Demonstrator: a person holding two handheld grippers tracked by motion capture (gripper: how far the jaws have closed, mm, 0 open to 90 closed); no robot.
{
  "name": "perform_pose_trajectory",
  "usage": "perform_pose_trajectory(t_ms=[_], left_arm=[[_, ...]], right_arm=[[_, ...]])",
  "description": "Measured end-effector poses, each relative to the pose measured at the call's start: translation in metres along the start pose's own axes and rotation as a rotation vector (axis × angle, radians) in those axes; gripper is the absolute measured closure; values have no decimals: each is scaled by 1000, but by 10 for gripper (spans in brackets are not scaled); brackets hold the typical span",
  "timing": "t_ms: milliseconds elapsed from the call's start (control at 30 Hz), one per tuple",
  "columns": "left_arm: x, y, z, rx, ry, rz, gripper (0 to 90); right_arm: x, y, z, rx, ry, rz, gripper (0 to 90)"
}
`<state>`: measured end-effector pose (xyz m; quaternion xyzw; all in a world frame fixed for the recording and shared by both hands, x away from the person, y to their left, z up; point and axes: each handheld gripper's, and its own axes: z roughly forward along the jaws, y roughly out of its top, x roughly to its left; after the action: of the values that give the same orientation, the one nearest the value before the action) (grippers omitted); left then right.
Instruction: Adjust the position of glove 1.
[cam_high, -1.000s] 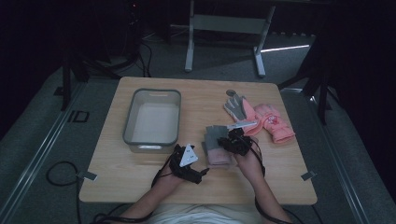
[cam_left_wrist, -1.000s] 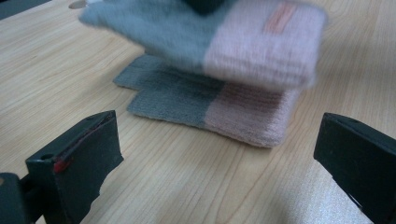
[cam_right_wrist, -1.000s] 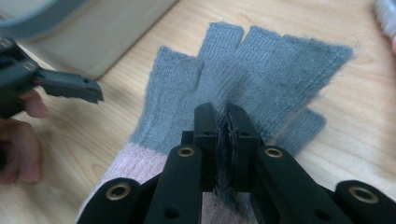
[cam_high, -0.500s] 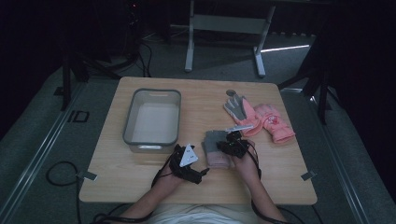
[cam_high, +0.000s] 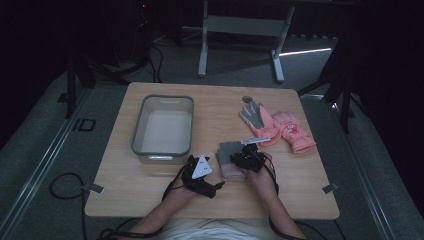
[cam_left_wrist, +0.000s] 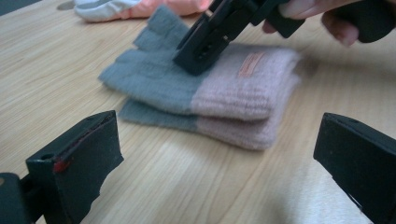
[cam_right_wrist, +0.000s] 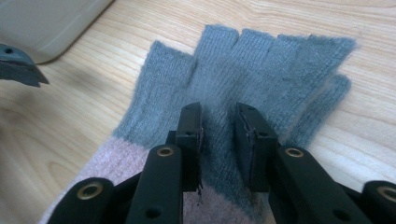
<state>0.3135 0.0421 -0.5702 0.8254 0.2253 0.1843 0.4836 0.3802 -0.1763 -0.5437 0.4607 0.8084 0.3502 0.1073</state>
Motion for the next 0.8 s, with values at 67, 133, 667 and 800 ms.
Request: perform_pose_trajectory(t_ms=[67,133,667,800], left_arm=[[-1,0,0,-10,-8,15,3],[-3,0,-1,-24,-2,29,3],[-11,49,14,35,-167,151,121],[-12,49,29,83,-190,223,187]], right_arm=[[0,-1,-2,-6,11,5,679],[-2,1,-9,-24,16,17,667],[-39,44,-36,-55,-26,-30,606],[-43,49,-13,-18,-10,-23,584]])
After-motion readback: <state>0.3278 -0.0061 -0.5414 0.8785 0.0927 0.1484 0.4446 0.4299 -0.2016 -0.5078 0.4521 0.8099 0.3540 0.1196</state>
